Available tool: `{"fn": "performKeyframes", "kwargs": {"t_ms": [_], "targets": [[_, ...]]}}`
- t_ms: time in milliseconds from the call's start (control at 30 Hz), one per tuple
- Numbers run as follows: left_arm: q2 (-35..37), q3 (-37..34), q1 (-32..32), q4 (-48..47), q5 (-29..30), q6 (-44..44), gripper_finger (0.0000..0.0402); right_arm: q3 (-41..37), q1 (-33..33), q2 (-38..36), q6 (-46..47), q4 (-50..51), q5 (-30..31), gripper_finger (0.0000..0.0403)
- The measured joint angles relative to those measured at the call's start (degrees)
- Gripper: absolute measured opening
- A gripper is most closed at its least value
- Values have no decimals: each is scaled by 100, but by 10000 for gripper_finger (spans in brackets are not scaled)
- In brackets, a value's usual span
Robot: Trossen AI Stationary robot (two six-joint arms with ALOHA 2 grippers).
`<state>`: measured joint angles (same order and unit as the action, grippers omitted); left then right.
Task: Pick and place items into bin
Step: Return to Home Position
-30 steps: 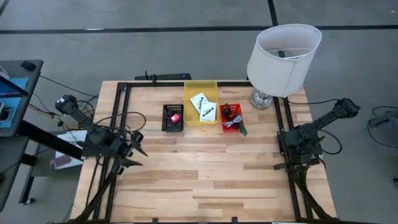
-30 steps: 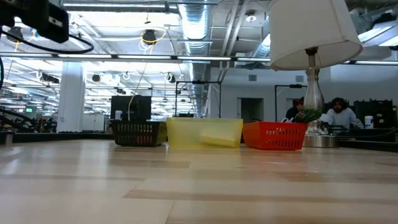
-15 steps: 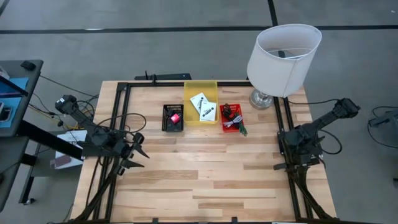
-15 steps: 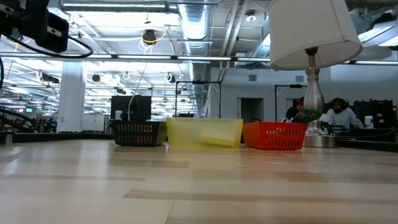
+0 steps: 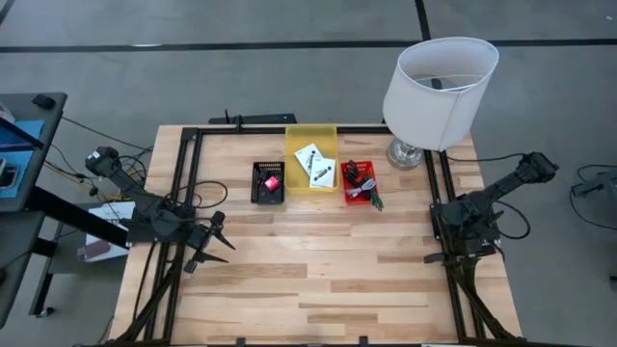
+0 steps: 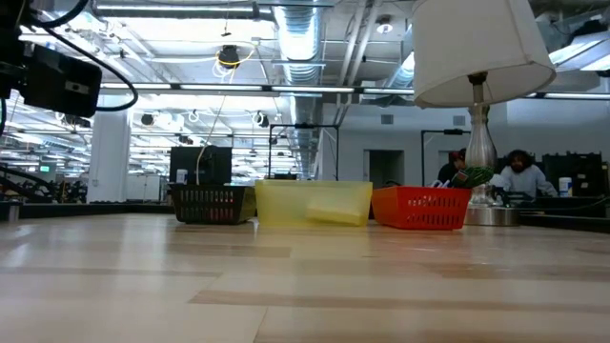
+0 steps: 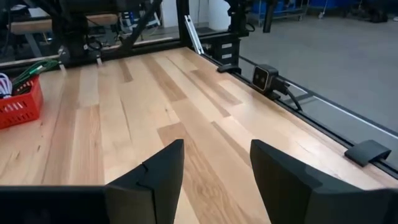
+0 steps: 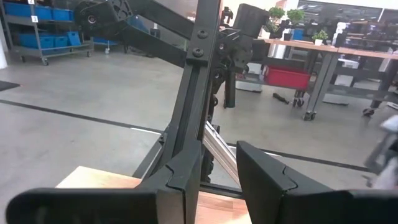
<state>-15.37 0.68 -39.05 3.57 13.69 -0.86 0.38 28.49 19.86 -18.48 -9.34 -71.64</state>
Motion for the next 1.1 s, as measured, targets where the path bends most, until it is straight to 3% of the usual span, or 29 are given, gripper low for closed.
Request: {"fn": "performKeyframes", "kwargs": {"t_ms": [1100], "targets": [[-12,36,0,-76,50,19,178,0,0,1,0,8,-2,98]]}}
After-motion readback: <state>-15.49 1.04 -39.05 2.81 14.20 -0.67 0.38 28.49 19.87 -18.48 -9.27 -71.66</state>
